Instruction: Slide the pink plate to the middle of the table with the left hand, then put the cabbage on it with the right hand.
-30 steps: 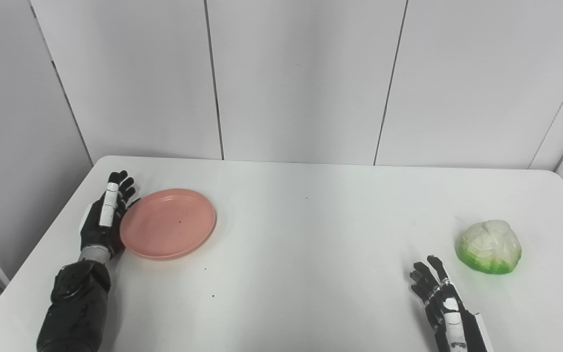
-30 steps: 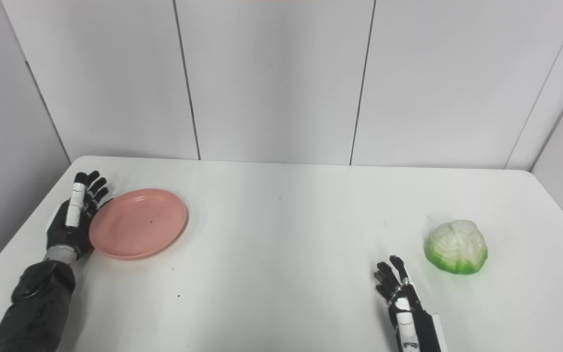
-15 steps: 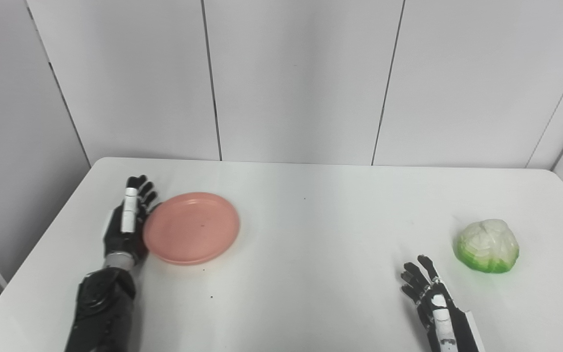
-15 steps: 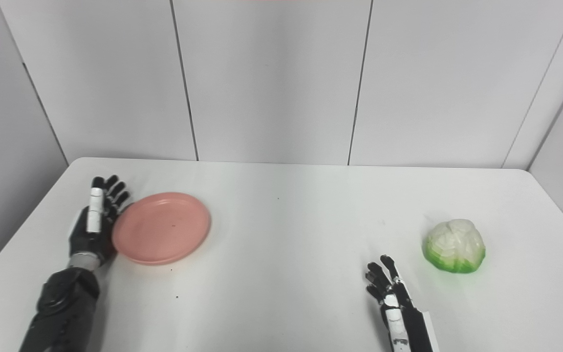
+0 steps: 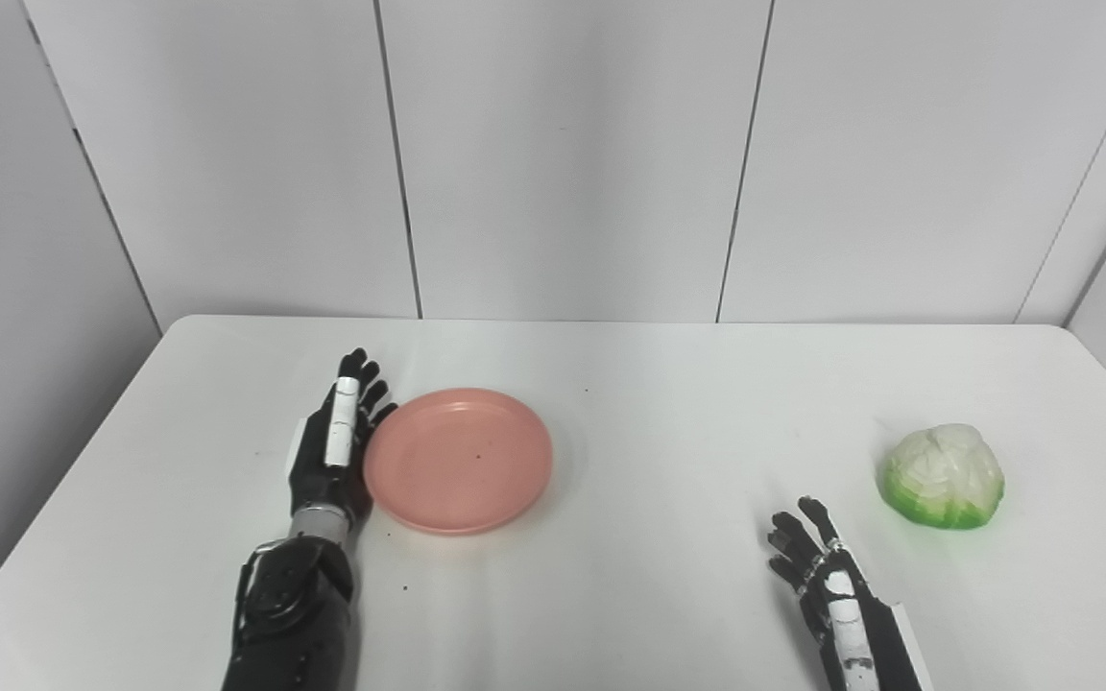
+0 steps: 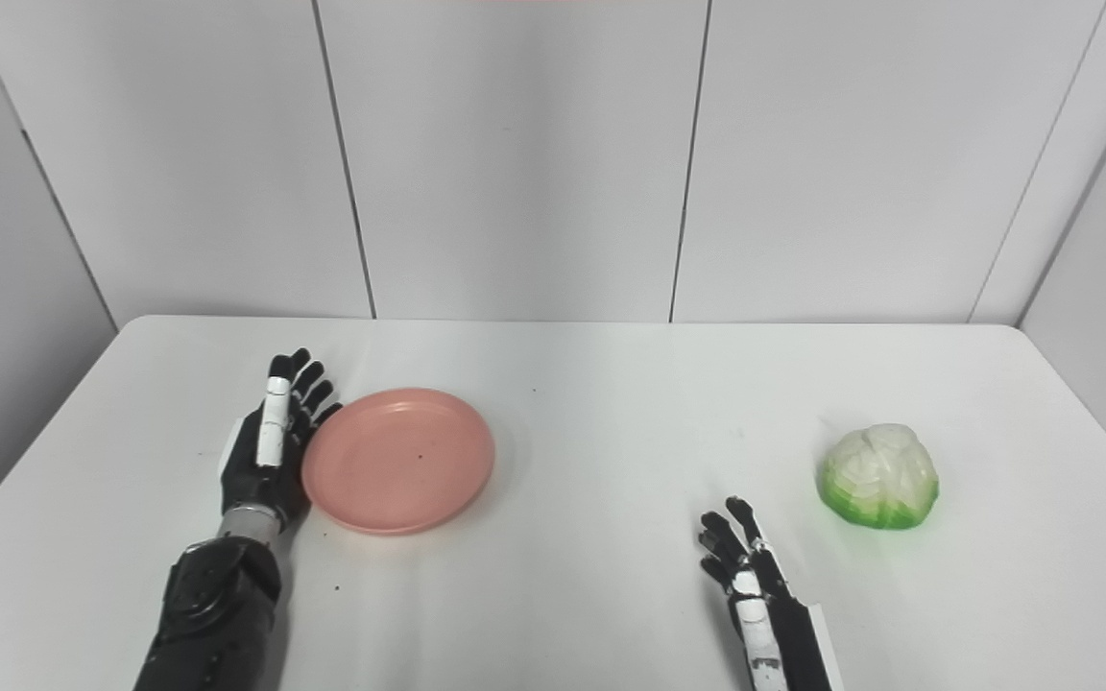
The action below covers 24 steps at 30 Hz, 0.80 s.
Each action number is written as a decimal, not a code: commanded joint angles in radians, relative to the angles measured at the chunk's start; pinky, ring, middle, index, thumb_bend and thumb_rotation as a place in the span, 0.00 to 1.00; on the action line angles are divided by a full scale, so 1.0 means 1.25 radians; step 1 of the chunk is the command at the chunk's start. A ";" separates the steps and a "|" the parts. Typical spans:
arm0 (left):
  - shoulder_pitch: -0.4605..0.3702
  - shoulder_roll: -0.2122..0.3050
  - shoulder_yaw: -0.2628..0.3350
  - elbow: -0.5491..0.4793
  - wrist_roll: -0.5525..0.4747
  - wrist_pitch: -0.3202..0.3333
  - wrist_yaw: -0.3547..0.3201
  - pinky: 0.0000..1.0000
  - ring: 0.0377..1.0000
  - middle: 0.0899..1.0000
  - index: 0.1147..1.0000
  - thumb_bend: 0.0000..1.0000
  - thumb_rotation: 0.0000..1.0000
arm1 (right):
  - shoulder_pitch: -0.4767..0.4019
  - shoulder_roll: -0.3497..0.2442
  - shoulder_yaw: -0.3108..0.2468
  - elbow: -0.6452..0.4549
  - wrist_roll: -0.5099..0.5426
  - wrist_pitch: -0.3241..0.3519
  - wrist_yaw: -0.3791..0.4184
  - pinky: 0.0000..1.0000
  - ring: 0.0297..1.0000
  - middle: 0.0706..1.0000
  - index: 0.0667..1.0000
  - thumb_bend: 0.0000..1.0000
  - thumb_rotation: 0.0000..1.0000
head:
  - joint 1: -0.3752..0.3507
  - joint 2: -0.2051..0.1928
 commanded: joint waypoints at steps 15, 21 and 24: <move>0.019 -0.093 -0.072 -0.031 0.033 -0.003 0.001 0.89 0.96 0.96 0.92 0.93 0.84 | 0.055 0.023 0.030 -0.031 -0.016 0.017 -0.020 0.89 0.88 0.87 0.92 0.85 0.92 | -0.047 0.010; 0.025 -0.121 -0.082 -0.030 0.047 -0.017 0.009 0.88 0.96 0.96 0.93 0.95 0.86 | 0.050 0.035 0.046 -0.033 -0.036 0.022 -0.036 0.90 0.88 0.87 0.93 0.85 0.92 | -0.080 0.012; 0.029 -0.127 -0.087 -0.034 0.054 -0.019 0.006 0.90 0.96 0.97 0.93 0.94 0.87 | 0.049 0.042 0.055 -0.037 -0.047 0.026 -0.047 0.90 0.88 0.88 0.93 0.85 0.93 | -0.097 0.013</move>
